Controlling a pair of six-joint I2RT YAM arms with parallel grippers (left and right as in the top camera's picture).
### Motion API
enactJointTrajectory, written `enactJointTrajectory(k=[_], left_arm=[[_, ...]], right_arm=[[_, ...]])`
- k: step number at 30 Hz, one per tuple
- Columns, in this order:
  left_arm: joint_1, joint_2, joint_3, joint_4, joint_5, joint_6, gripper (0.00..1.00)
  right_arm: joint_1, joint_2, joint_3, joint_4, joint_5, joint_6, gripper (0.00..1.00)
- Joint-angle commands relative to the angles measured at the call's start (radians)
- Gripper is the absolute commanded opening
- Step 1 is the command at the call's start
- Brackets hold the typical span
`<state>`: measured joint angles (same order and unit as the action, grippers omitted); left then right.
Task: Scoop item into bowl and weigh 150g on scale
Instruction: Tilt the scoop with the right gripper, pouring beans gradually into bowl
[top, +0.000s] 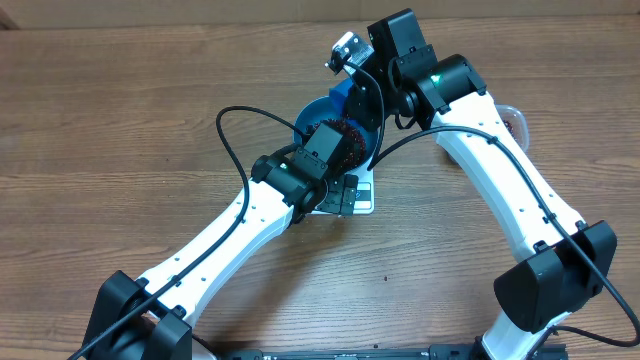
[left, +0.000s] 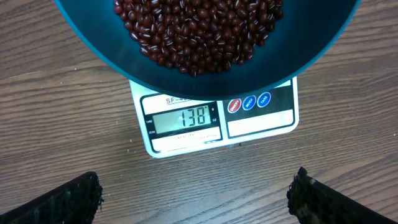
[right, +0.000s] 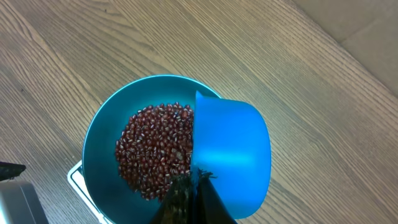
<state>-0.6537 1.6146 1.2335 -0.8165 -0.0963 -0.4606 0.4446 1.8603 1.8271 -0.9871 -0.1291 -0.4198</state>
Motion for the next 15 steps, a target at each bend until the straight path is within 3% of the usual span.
enactJointTrajectory(k=[1, 15], left_arm=[[-0.001, 0.009, 0.011, -0.001, 0.012, 0.019, 1.0], [-0.001, 0.009, 0.011, -0.001, 0.012, 0.019, 1.0]], right_arm=[[-0.003, -0.003, 0.029, 0.011, -0.015, 0.0, 0.04], [-0.003, -0.003, 0.029, 0.018, -0.047, -0.001, 0.04]])
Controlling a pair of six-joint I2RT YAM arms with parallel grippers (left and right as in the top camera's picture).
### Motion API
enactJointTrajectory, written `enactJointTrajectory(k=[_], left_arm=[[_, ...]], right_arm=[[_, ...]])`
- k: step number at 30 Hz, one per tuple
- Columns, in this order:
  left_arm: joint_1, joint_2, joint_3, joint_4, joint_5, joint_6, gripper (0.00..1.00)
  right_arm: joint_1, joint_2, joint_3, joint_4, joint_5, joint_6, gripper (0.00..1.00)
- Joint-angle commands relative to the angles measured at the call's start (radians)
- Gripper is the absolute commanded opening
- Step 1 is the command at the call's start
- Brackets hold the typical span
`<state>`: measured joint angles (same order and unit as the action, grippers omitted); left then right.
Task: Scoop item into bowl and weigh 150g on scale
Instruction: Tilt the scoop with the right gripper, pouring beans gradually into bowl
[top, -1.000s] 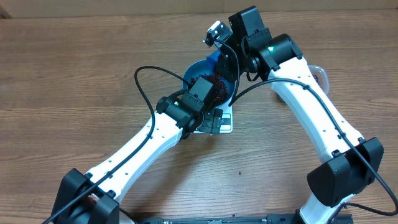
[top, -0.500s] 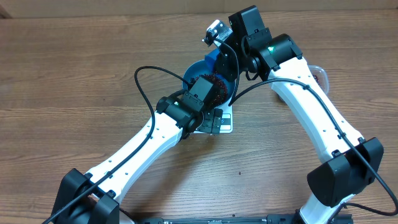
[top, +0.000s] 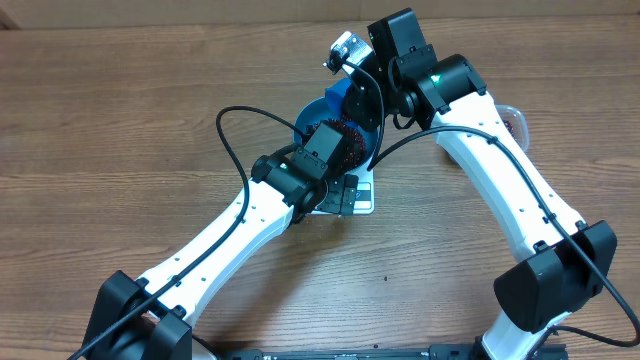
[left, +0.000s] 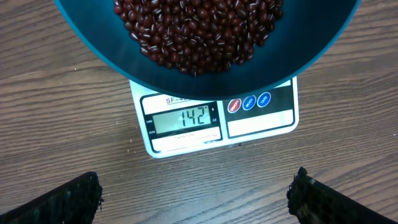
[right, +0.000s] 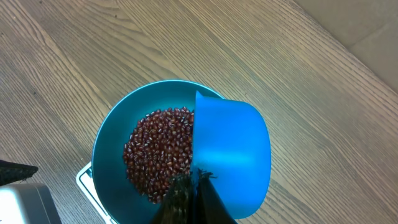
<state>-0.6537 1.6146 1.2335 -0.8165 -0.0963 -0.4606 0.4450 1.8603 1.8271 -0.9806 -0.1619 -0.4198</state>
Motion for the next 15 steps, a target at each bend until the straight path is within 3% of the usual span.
enactJointTrajectory(k=[1, 15], left_arm=[[-0.001, 0.009, 0.011, -0.001, 0.012, 0.019, 0.99], [-0.001, 0.009, 0.011, -0.001, 0.012, 0.019, 1.0]], right_arm=[[-0.004, -0.003, 0.029, 0.015, -0.013, -0.001, 0.04], [-0.004, -0.003, 0.029, 0.03, -0.015, 0.0, 0.04]])
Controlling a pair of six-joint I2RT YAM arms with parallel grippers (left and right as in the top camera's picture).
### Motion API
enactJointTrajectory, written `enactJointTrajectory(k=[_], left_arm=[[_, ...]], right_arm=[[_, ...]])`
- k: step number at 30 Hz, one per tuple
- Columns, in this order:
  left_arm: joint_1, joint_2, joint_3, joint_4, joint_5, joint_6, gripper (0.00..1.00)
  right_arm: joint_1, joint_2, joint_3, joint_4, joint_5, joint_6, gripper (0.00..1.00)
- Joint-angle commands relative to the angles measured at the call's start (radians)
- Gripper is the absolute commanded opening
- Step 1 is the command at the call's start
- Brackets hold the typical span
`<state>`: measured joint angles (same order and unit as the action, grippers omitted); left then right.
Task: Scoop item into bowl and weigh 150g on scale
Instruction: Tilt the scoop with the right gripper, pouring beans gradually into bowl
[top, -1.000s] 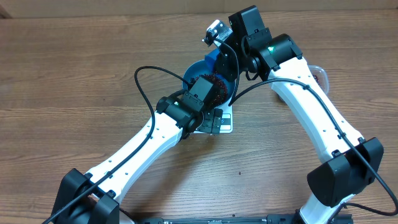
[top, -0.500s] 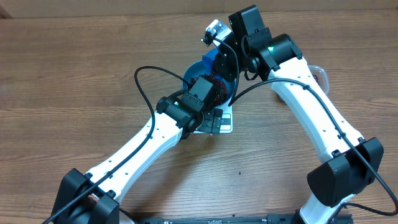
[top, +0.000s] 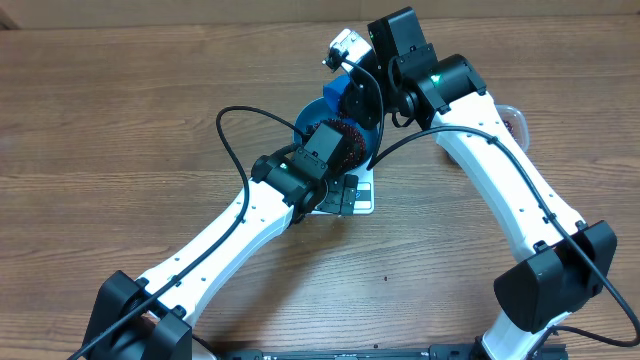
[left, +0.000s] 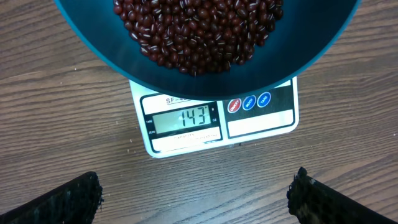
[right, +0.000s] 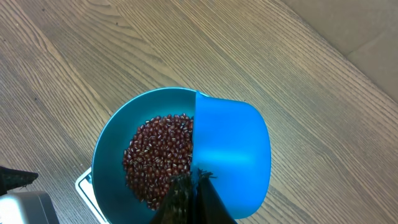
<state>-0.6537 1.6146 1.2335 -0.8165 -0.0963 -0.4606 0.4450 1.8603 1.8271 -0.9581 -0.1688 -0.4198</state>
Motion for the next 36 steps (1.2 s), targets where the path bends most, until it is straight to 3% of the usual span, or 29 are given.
enactJointTrajectory(k=[1, 36], left_arm=[[-0.001, 0.009, 0.011, -0.001, 0.012, 0.019, 0.99], [-0.001, 0.009, 0.011, -0.001, 0.012, 0.019, 1.0]], right_arm=[[-0.004, -0.003, 0.029, 0.008, -0.008, 0.0, 0.04], [-0.004, -0.004, 0.031, 0.014, -0.01, 0.04, 0.04]])
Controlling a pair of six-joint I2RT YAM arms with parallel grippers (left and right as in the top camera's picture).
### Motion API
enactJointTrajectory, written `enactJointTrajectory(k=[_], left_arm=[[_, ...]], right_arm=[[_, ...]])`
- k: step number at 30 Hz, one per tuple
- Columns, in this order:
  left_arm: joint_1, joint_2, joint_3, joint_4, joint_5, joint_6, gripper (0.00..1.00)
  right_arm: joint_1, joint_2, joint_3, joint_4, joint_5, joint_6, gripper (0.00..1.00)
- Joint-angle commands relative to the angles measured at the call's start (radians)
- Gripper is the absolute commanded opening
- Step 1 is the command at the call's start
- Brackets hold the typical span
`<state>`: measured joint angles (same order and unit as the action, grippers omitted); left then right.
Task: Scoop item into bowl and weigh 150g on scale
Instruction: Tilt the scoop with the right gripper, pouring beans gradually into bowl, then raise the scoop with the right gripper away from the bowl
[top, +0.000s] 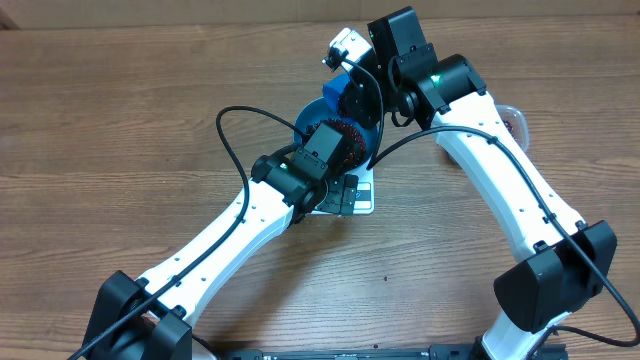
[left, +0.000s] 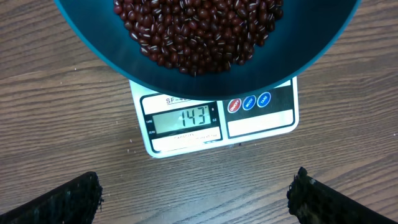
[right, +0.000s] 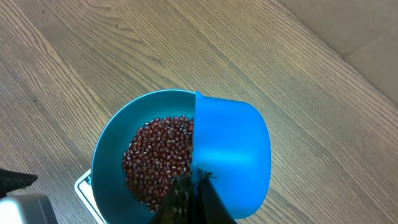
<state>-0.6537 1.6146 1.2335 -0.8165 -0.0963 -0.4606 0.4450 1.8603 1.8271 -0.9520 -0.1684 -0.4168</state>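
A teal bowl (left: 205, 68) of red beans (left: 199, 28) sits on a white scale (left: 217, 121) whose display reads 143. My left gripper (left: 198, 196) hovers open over the bare wood in front of the scale. A bright blue scoop (right: 231, 152) hangs above the bowl's right rim, and my right gripper (right: 194, 190) is shut on its handle. In the overhead view the scoop (top: 338, 95) shows at the bowl's far side, with the bowl (top: 312, 112) mostly hidden by both arms.
A clear container (top: 515, 122) peeks out behind the right arm at the right. A cardboard edge (right: 348, 31) lies along the table's back. Black cables (top: 235, 150) loop over the left arm.
The right gripper with the scoop has shifted very slightly; the bowl sits a touch lower in its view. The scale still reads 143. The left arm has not moved.
The scale read 138 with the scoop held over the bowl. Then it read 142, then 143, while the bowl slid lower and leftward in the right wrist view. It stays at 143 now, with the left gripper open and still throughout.
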Motion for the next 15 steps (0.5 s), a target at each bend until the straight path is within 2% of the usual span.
enactJointTrajectory(k=[1, 8, 15], left_arm=[[-0.001, 0.009, 0.011, -0.001, 0.012, 0.019, 1.0], [-0.001, 0.009, 0.011, -0.001, 0.012, 0.019, 1.0], [-0.001, 0.009, 0.011, -0.001, 0.012, 0.019, 1.0]], right_arm=[[-0.004, -0.005, 0.034, 0.009, -0.016, 0.063, 0.04], [-0.029, -0.014, 0.054, 0.006, -0.055, 0.215, 0.04], [-0.145, -0.014, 0.07, -0.031, -0.342, 0.238, 0.04]])
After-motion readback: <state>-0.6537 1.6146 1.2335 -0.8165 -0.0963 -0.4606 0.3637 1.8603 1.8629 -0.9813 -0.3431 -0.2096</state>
